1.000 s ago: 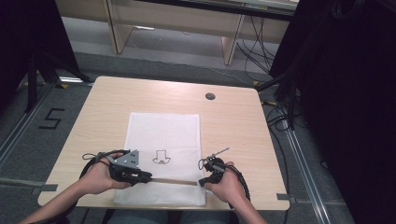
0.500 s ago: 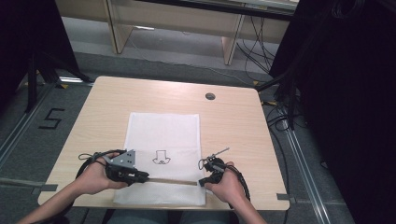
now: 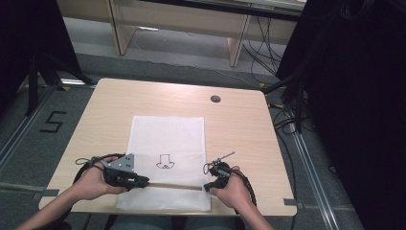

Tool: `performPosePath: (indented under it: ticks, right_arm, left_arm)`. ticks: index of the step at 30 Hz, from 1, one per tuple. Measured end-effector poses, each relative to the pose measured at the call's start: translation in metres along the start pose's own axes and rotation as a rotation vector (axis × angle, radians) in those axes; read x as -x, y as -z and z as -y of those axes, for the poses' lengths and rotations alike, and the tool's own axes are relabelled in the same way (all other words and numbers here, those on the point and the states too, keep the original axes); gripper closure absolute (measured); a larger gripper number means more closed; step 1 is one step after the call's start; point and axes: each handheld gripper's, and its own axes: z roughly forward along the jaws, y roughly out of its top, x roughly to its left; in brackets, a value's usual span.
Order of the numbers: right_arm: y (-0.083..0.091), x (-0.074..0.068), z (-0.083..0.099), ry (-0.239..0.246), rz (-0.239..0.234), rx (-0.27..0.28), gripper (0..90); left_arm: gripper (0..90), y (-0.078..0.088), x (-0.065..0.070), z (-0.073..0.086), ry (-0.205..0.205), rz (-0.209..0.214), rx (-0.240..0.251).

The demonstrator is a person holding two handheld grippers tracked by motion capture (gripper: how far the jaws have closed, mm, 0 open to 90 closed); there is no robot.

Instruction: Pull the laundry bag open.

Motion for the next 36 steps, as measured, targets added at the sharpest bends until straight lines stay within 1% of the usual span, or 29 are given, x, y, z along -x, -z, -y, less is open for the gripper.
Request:
performPosePath:
  ticks: [1, 2, 4, 9, 10, 11, 12, 13, 15, 16, 17, 18, 19, 20, 21, 23, 24, 25, 26, 28, 29, 30, 33, 34, 36]
  right_arm:
    - [0.000, 0.000, 0.000, -0.003, 0.000, -0.002, 90.0]
    - [-0.001, 0.001, 0.000, 0.014, -0.006, 0.008, 90.0]
    - [0.000, 0.001, 0.000, 0.027, -0.009, 0.012, 90.0]
    - [-0.001, 0.001, 0.000, 0.026, -0.009, 0.011, 90.0]
    - [0.000, 0.001, 0.000, 0.028, -0.009, 0.002, 90.0]
    - [0.000, 0.001, 0.000, 0.031, -0.011, 0.003, 90.0]
    - [-0.001, 0.001, 0.000, 0.029, -0.002, 0.012, 90.0]
    - [-0.001, 0.001, 0.000, 0.026, -0.010, 0.011, 90.0]
    - [0.000, 0.001, 0.000, 0.028, -0.008, 0.006, 90.0]
    - [0.000, 0.002, 0.000, 0.029, -0.009, 0.003, 90.0]
    - [0.000, 0.002, 0.000, 0.028, -0.010, 0.002, 90.0]
    - [0.000, 0.002, 0.000, 0.028, -0.010, 0.002, 90.0]
    - [-0.001, 0.002, 0.000, 0.028, -0.003, 0.011, 90.0]
    - [0.000, 0.001, 0.000, 0.026, 0.000, 0.010, 90.0]
    - [-0.001, 0.001, 0.000, 0.026, -0.008, 0.011, 90.0]
    - [0.000, 0.001, 0.000, 0.027, 0.001, 0.011, 90.0]
    - [0.000, 0.001, 0.000, 0.027, 0.003, 0.011, 90.0]
    - [0.000, 0.001, 0.000, 0.030, 0.001, 0.013, 90.0]
    - [-0.001, 0.002, 0.000, 0.025, -0.008, 0.009, 90.0]
    - [0.000, 0.002, 0.000, 0.026, -0.006, 0.002, 90.0]
    - [0.000, 0.002, 0.000, 0.027, -0.006, 0.002, 90.0]
    - [0.000, 0.002, 0.000, 0.027, -0.009, 0.002, 90.0]
    - [0.000, 0.002, 0.000, 0.029, -0.010, 0.000, 90.0]
    - [0.000, 0.002, 0.000, 0.028, -0.010, 0.001, 90.0]
    - [-0.001, 0.002, 0.000, 0.027, -0.010, 0.009, 90.0]
  left_arm:
    - [82.2, 0.000, 0.000, 0.000, 0.001, 0.001, -0.001]
    - [82.2, 0.000, 0.000, 0.000, -0.001, 0.002, -0.004]
    - [82.2, 0.000, 0.000, 0.000, 0.002, 0.003, 0.002]
    - [82.2, 0.000, 0.000, 0.001, 0.002, 0.014, 0.004]
    - [82.2, 0.000, 0.000, 0.000, -0.003, 0.013, 0.000]
    - [82.2, 0.001, 0.000, 0.000, -0.006, 0.011, -0.005]
    - [82.2, 0.002, -0.001, 0.001, -0.014, 0.006, -0.012]
    - [82.2, 0.002, -0.001, 0.001, 0.000, 0.009, 0.002]
    - [82.2, 0.004, -0.001, 0.004, 0.002, 0.004, -0.005]
    - [82.2, 0.005, -0.002, 0.006, 0.013, 0.009, 0.001]
    - [82.2, 0.007, -0.002, 0.007, 0.008, 0.002, -0.008]
    - [82.2, 0.007, -0.002, 0.008, 0.009, 0.000, -0.003]
    - [82.2, 0.008, -0.002, 0.009, 0.016, 0.010, 0.003]
    - [82.2, 0.010, -0.003, 0.010, 0.010, -0.003, -0.001]
    - [82.2, 0.010, -0.003, 0.011, 0.021, 0.002, 0.009]
    - [82.2, 0.010, -0.002, 0.012, 0.015, 0.005, 0.003]
    - [82.2, 0.009, -0.001, 0.012, 0.022, 0.011, 0.012]
    - [82.2, 0.010, -0.002, 0.011, 0.004, 0.006, -0.006]
    - [82.2, 0.011, -0.003, 0.011, 0.005, 0.008, -0.001]
    - [82.2, 0.011, -0.002, 0.011, 0.009, 0.003, 0.002]
    - [82.2, 0.012, -0.003, 0.012, 0.017, 0.001, 0.009]
    - [82.2, 0.014, -0.004, 0.013, 0.006, -0.003, -0.003]
    - [82.2, 0.017, -0.004, 0.017, 0.026, -0.005, 0.011]
    - [82.2, 0.018, -0.005, 0.018, 0.022, -0.009, 0.000]
    - [82.2, 0.019, -0.005, 0.021, 0.022, -0.013, 0.002]
